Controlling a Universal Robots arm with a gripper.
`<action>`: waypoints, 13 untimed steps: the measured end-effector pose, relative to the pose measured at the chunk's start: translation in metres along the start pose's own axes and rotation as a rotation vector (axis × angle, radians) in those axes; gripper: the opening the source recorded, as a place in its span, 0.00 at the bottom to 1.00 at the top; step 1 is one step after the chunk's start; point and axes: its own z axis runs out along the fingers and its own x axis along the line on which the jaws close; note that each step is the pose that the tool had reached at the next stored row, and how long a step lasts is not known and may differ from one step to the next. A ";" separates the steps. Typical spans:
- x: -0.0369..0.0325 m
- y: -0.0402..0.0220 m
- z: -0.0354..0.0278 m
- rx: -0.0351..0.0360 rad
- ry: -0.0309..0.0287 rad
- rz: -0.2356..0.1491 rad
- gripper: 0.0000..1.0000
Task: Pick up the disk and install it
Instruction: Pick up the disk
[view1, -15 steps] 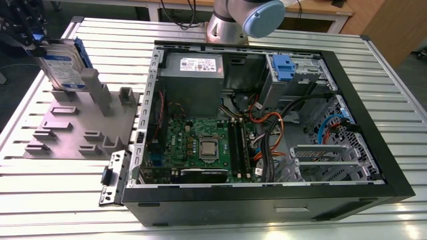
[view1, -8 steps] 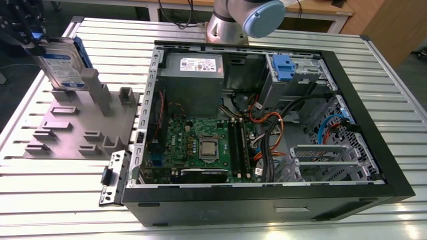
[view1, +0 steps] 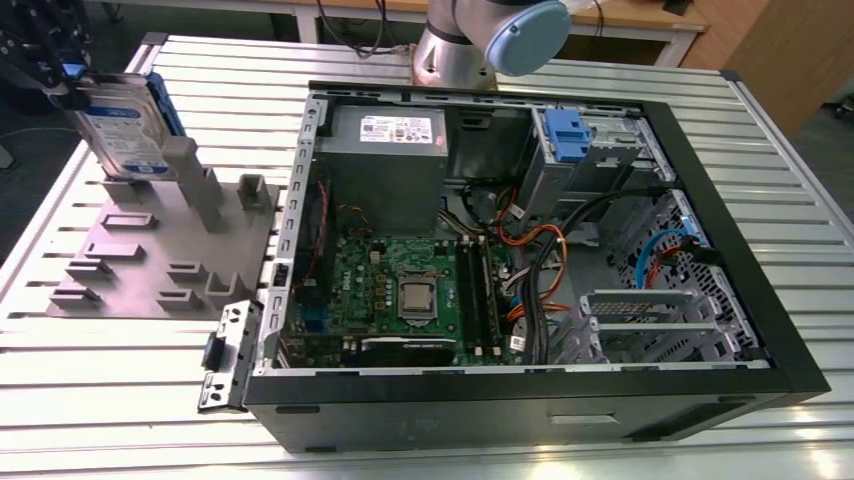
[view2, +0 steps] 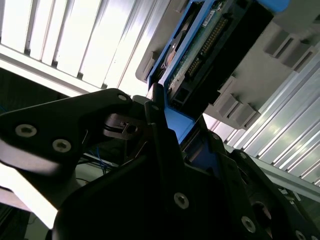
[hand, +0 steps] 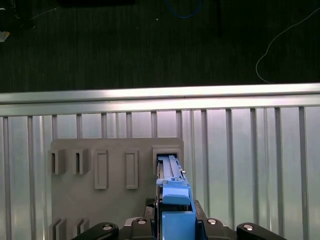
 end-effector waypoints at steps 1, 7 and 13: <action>0.0000 0.0000 -0.0003 -0.0001 0.0001 0.000 0.36; 0.0000 0.0000 -0.0017 0.0000 0.0000 0.000 0.36; 0.0000 0.0000 -0.0033 -0.0001 0.0001 0.000 0.36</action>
